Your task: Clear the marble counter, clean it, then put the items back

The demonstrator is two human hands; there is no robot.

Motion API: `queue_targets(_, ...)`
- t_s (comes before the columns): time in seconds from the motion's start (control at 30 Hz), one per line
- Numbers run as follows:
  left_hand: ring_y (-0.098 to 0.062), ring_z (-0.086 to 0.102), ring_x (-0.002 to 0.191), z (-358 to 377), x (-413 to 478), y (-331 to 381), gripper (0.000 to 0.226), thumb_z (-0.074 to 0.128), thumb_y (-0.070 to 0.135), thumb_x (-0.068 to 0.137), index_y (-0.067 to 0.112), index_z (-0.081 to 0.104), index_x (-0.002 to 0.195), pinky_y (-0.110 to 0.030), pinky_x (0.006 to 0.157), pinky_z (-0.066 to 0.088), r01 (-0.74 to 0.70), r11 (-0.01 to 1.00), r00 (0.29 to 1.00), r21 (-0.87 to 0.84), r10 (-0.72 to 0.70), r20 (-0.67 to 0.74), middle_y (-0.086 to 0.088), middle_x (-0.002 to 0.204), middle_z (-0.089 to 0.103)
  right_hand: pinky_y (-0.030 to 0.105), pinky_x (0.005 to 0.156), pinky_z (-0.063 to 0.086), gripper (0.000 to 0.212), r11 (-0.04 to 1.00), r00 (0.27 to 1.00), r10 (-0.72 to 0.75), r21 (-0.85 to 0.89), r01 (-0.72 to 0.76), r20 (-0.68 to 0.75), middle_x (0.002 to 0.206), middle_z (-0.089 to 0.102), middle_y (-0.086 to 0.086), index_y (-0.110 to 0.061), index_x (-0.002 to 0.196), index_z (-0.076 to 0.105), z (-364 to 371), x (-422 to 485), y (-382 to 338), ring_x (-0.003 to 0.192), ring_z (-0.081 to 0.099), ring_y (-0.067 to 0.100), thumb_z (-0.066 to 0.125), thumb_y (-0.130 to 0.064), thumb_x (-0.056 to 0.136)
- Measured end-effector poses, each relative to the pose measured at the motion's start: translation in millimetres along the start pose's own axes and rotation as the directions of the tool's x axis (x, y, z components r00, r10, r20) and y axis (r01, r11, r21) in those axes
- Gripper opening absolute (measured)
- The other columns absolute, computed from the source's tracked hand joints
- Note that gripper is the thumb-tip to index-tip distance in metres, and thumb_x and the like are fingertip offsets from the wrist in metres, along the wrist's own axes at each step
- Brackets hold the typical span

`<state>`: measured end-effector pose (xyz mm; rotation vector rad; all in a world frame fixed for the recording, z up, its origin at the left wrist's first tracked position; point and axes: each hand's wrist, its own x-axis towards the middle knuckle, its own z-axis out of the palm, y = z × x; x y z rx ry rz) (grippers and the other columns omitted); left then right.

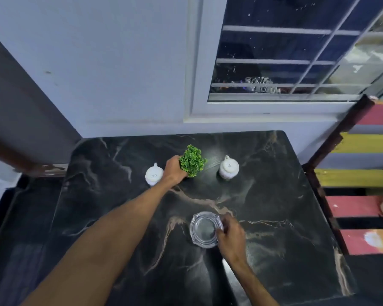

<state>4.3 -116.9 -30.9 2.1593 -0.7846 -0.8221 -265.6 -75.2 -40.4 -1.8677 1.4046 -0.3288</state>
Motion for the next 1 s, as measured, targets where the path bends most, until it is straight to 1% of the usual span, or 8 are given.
queue_targets(0.1,-0.028,0.068,0.114,7.6,13.6,-10.8,0.047,0.086,0.006,0.076,0.0,0.07,0.119,-0.026,0.086,0.048,0.005,1.0,1.0,-0.004,-0.005,-0.01,-0.017,0.119,0.074,0.01,0.061,0.037,0.029,0.999,1.0,-0.02,-0.043,0.02,0.001,0.082,0.059,-0.009,-0.02,0.09,0.06,3.7,-2.7,-0.2,0.074,0.052,0.002,0.062,0.007,0.077)
queue_targets(0.3,-0.026,0.068,0.112,17.1,21.5,-14.1,0.046,0.086,0.009,0.079,0.003,0.069,0.121,-0.034,0.096,0.054,-0.002,0.998,0.999,-0.069,-0.001,-0.046,-0.013,0.12,0.073,0.012,0.064,0.038,0.035,0.998,0.998,-0.021,-0.065,0.024,0.053,0.086,0.056,-0.013,-0.03,0.087,0.054,4.4,-7.4,10.7,0.08,0.052,0.0,0.063,0.004,0.085)
queue_targets(0.47,-0.026,0.07,0.11,20.5,20.3,-15.2,0.04,0.087,0.012,0.077,0.007,0.073,0.114,-0.04,0.097,0.057,-0.017,0.997,0.997,-0.07,0.012,-0.073,-0.012,0.115,0.076,0.015,0.068,0.042,0.027,0.998,0.998,-0.016,-0.055,0.019,0.057,0.091,0.061,-0.006,-0.02,0.093,0.064,5.9,-7.4,19.0,0.081,0.057,0.01,0.064,0.006,0.083)
queue_targets(0.6,-0.023,0.063,0.123,20.4,8.8,-13.4,0.083,0.095,0.005,0.066,0.01,0.058,0.14,-0.036,0.11,0.049,0.021,0.997,0.998,-0.076,-0.025,-0.054,-0.009,0.132,0.07,0.029,0.076,0.054,0.024,0.998,0.997,-0.019,-0.054,0.023,0.08,0.094,0.063,-0.003,-0.018,0.098,0.066,7.6,-5.2,23.7,0.084,0.06,0.013,0.069,0.002,0.084)
queue_targets(0.7,-0.026,0.058,0.13,21.5,-3.3,-12.4,0.097,0.093,-0.001,0.068,0.01,0.043,0.151,-0.037,0.114,0.044,0.037,0.996,0.996,-0.076,-0.043,-0.077,-0.01,0.142,0.063,0.033,0.081,0.057,0.027,0.998,0.997,-0.023,-0.062,0.028,0.071,0.099,0.064,-0.002,-0.016,0.107,0.069,9.6,-1.8,26.3,0.087,0.063,0.014,0.073,-0.003,0.084)
queue_targets(0.8,-0.024,0.063,0.115,27.2,-15.1,-19.5,0.099,0.086,-0.008,0.074,0.011,0.034,0.155,-0.04,0.097,0.056,0.081,0.985,0.992,-0.152,-0.095,-0.082,-0.009,0.139,0.062,0.024,0.082,0.053,0.027,0.994,0.995,-0.058,-0.087,0.066,0.085,0.103,0.067,0.001,-0.014,0.11,0.069,10.8,0.0,27.3,0.092,0.063,0.015,0.076,-0.009,0.084)
queue_targets(0.9,-0.024,0.052,0.101,24.0,-36.4,-18.9,0.09,0.075,-0.017,0.08,0.008,0.034,0.156,-0.035,0.077,0.055,0.118,0.953,0.983,-0.28,-0.152,-0.103,-0.015,0.13,0.056,0.024,0.083,0.051,0.029,0.99,0.988,-0.085,-0.099,0.098,0.131,0.107,0.069,0.001,-0.013,0.112,0.068,6.6,1.0,26.7,0.095,0.065,0.016,0.078,-0.014,0.085)
queue_targets(1.0,-0.025,0.055,0.094,26.8,-63.2,-33.9,0.081,0.066,-0.021,0.083,0.004,0.037,0.154,-0.039,0.076,0.057,0.112,0.945,0.98,-0.308,-0.157,-0.123,-0.012,0.119,0.055,0.032,0.083,0.054,0.03,0.994,0.979,-0.1,-0.037,0.108,0.176,0.104,0.07,0.001,-0.014,0.111,0.067,-2.7,4.5,27.0,0.092,0.066,0.018,0.077,-0.025,0.085)
